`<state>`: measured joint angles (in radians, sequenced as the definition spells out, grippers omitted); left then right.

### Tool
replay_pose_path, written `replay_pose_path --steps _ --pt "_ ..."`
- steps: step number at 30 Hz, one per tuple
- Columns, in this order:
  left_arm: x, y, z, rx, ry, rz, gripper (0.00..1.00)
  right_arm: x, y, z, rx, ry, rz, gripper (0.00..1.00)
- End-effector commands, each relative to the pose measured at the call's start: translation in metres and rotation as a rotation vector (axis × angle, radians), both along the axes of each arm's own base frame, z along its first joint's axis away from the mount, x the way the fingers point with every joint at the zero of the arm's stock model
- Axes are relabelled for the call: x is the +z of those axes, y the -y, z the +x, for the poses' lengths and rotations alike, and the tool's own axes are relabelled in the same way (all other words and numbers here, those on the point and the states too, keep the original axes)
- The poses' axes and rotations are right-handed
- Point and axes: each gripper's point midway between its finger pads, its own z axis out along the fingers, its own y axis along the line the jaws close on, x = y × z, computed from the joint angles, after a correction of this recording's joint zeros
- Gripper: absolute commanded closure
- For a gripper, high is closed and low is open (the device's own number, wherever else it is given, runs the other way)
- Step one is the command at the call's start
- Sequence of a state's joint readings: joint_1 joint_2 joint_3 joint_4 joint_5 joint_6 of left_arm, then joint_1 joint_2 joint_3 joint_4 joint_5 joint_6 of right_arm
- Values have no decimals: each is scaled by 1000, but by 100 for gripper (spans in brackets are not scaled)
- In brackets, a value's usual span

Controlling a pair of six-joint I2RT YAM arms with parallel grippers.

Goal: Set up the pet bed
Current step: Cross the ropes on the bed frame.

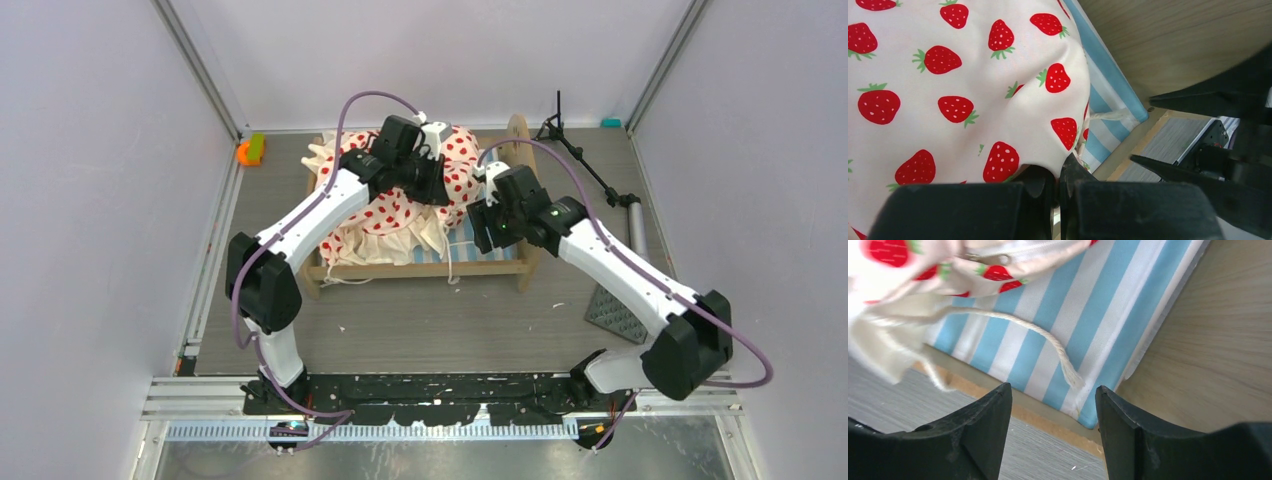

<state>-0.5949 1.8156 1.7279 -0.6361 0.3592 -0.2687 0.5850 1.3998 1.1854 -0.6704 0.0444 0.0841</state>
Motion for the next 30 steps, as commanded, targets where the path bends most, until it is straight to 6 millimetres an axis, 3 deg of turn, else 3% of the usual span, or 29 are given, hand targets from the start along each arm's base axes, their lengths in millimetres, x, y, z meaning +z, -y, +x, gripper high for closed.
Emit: replay_pose_path --steps 1,6,16,24,30 --pt "17 -2 3 20 45 -48 100 43 -14 -10 134 100 115 32" --pt "13 2 2 14 32 -62 100 40 -30 -39 502 87 98 28" --pt "23 -2 9 38 49 -88 100 22 -13 -34 911 -11 -168 23" --pt "23 -16 13 60 49 -96 100 -8 -9 -19 980 -16 -203 23" --pt "20 -16 16 60 35 -108 100 -27 -8 -2 935 23 -237 23"
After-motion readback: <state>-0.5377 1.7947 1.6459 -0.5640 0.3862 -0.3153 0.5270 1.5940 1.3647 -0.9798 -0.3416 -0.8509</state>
